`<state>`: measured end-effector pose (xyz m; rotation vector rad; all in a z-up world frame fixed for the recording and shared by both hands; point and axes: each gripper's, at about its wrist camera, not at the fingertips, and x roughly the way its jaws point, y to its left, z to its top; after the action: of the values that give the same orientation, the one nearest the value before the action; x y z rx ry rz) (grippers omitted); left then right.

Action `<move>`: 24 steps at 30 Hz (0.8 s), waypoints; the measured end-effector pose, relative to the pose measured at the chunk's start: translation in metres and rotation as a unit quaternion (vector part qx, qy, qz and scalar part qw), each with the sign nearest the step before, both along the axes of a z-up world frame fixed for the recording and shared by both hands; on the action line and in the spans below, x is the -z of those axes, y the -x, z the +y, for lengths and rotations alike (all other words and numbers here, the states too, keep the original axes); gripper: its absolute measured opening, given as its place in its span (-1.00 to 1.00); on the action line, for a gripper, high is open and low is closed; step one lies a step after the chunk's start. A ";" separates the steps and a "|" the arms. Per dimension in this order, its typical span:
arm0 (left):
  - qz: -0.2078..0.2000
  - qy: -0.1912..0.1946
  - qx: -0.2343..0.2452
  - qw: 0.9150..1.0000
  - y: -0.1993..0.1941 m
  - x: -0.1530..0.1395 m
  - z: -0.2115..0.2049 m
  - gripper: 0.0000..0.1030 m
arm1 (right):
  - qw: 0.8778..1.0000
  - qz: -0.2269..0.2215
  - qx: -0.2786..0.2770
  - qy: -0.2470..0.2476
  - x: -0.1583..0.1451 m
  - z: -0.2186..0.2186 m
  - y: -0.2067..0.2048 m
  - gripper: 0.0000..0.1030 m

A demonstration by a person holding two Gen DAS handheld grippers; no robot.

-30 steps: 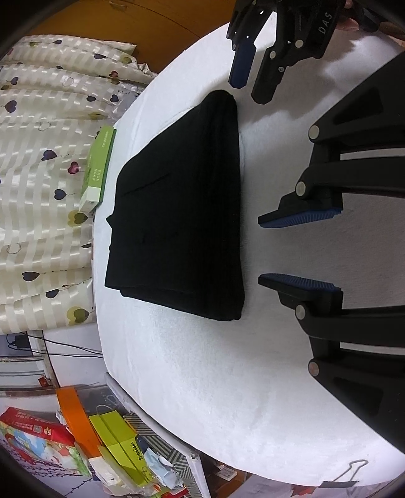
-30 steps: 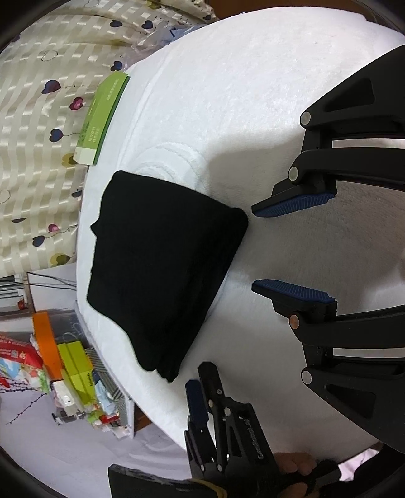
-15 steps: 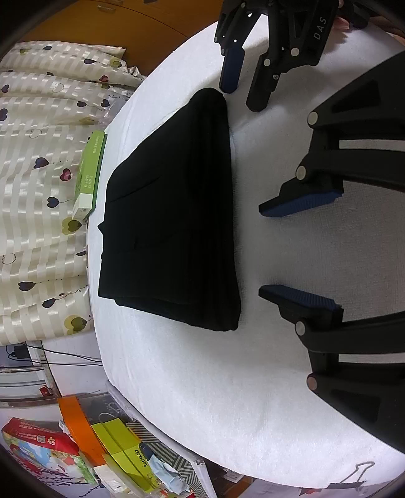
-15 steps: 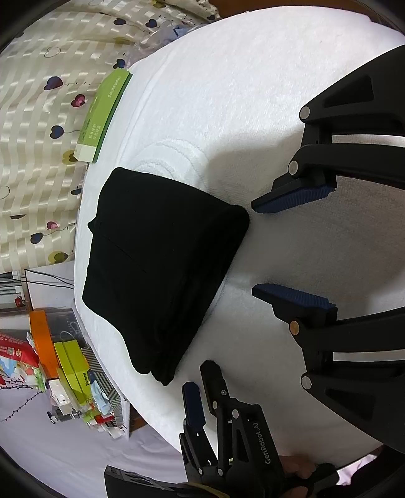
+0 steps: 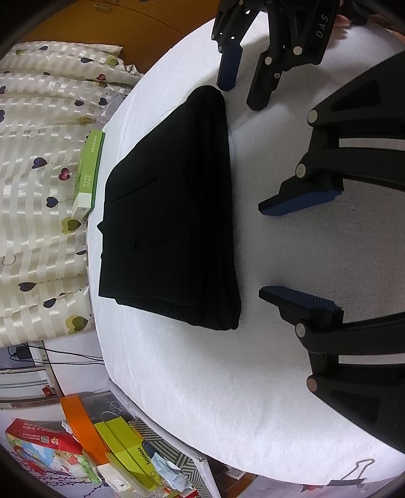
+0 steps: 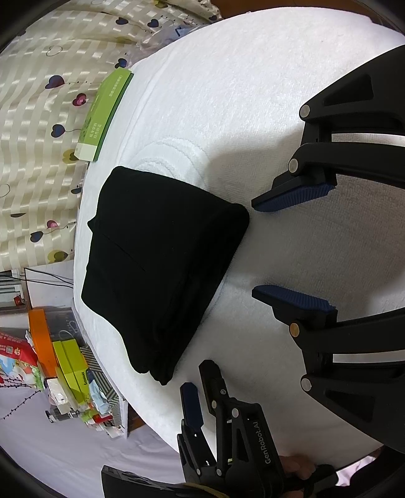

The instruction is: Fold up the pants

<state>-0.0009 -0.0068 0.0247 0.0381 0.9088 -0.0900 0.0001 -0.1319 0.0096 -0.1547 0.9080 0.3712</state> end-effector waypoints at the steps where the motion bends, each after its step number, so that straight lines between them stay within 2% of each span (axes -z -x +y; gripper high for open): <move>1: 0.000 0.000 0.000 1.000 0.000 0.000 0.000 -0.03 | 1.000 0.000 0.000 0.000 0.000 0.000 0.000 -0.02; 15: 0.000 0.000 -0.001 1.000 0.000 0.000 0.000 -0.02 | 1.000 0.001 0.000 -0.004 -0.001 -0.001 -0.001 -0.01; 20: 0.000 0.002 -0.001 1.000 0.000 0.000 0.000 -0.03 | 0.998 0.009 0.006 -0.055 -0.007 -0.015 -0.004 -0.01; 24: 0.006 0.016 -0.003 1.000 0.001 -0.004 0.007 -0.03 | 0.996 -0.003 0.012 -0.084 -0.022 -0.026 -0.013 -0.01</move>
<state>-0.0022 0.0000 0.0284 0.0056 0.9187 -0.0986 0.0134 -0.1575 0.0316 0.0082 0.8674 0.4231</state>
